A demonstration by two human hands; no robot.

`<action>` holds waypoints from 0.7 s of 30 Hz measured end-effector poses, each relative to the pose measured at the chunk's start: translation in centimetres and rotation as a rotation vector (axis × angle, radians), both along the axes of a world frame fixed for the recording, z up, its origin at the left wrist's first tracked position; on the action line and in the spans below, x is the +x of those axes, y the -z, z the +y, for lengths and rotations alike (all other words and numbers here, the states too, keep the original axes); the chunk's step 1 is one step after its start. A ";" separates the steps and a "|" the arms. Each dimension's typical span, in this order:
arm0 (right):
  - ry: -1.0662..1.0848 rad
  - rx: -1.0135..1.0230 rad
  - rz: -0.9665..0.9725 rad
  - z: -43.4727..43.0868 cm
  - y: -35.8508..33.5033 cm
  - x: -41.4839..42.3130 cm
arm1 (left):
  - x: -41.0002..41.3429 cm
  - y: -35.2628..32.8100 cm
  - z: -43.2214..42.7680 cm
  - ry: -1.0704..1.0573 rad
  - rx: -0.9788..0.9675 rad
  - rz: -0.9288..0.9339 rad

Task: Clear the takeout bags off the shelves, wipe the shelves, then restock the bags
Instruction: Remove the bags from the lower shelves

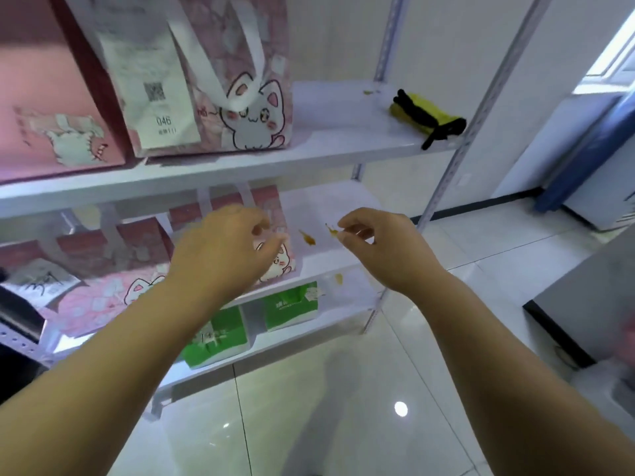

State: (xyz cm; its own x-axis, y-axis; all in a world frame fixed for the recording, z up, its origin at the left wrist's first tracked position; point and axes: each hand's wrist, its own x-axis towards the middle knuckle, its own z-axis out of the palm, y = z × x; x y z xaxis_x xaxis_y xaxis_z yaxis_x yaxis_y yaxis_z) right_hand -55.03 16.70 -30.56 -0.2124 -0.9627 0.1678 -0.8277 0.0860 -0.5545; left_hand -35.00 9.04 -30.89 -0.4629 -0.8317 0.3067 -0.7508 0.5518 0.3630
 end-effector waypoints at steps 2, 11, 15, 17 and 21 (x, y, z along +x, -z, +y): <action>0.024 -0.042 0.002 0.8 -1.8 -0.3 | -0.4 -1.8 0.3 0.025 -0.014 0.008; 0.059 -0.167 -0.002 1.6 -6.1 -5.6 | -5.1 -6.2 0.2 0.067 -0.088 0.029; 0.055 -0.216 0.008 -0.2 -7.0 -10.5 | -8.9 -7.2 -1.7 0.059 -0.130 0.022; 0.051 -0.218 0.006 -1.4 -7.4 -13.4 | -11.4 -7.7 -2.8 0.027 -0.148 0.022; 0.026 -0.221 0.022 -4.1 -7.8 -19.2 | -16.7 -8.0 -4.6 -0.023 -0.135 0.063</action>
State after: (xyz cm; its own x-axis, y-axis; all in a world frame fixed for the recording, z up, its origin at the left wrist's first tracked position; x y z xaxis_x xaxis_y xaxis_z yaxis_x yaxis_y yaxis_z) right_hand -74.23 12.65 -22.73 -0.2309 -0.8960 0.3793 -0.8390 -0.0140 -0.5439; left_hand -51.66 4.43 -22.92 -0.4201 -0.7914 0.4441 -0.7420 0.5813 0.3340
